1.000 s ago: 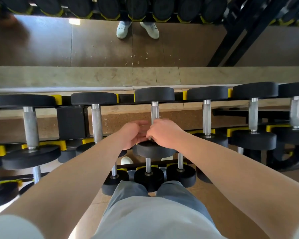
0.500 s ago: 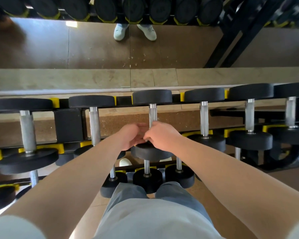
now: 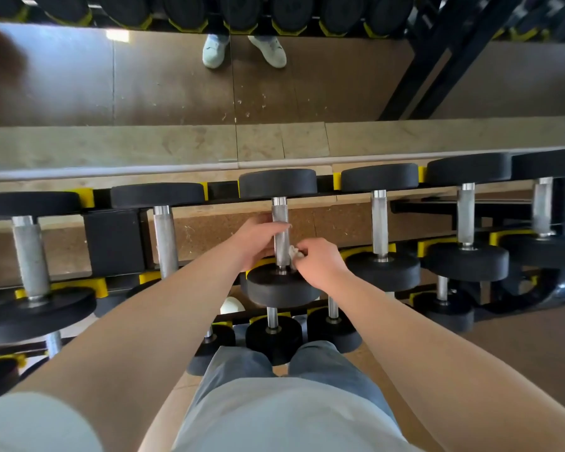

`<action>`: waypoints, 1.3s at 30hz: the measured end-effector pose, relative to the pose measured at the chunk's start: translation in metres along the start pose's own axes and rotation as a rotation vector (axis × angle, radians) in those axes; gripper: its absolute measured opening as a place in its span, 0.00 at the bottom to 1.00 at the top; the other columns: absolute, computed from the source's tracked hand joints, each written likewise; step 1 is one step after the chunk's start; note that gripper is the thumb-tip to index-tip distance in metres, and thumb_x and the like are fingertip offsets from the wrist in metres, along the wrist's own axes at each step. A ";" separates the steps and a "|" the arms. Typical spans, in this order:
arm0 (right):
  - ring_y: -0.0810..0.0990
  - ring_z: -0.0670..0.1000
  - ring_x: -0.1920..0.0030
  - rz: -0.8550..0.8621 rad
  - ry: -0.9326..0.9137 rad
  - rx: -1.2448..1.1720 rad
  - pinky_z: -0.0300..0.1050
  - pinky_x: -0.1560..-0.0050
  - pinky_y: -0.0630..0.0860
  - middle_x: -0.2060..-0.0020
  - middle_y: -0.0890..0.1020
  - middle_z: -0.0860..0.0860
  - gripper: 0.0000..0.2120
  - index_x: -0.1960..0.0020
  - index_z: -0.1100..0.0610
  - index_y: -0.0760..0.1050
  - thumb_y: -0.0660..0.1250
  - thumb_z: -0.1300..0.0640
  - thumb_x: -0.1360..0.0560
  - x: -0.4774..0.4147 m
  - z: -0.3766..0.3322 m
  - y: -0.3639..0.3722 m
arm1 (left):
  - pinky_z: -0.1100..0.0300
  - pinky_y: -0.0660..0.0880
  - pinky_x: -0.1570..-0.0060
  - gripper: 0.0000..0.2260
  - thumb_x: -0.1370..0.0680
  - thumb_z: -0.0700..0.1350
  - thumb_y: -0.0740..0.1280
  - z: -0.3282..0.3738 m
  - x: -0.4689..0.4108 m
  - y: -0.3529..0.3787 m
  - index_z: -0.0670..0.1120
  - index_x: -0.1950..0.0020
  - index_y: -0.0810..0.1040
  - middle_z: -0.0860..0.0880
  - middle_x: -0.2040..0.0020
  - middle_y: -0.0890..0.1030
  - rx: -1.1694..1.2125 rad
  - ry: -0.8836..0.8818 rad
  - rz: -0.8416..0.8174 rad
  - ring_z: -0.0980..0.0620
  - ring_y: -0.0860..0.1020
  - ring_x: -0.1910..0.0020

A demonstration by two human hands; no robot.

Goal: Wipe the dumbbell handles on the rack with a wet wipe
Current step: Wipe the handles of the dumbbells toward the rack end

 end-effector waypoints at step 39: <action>0.82 0.56 0.43 0.000 0.103 -0.992 0.46 0.47 0.83 0.41 0.81 0.58 0.12 0.36 0.60 0.78 0.66 0.66 0.19 -0.044 -0.021 -0.034 | 0.58 0.78 0.51 0.19 0.22 0.35 0.72 -0.039 -0.004 -0.046 0.45 0.32 0.77 0.46 0.44 0.84 -0.010 -0.001 -0.015 0.48 0.80 0.46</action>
Point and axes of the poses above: each hand's wrist, its own x-axis away from the middle knuckle, its own y-axis out of the palm, z = x × y, the point moved 5 cm from there along -x, towards the middle knuckle
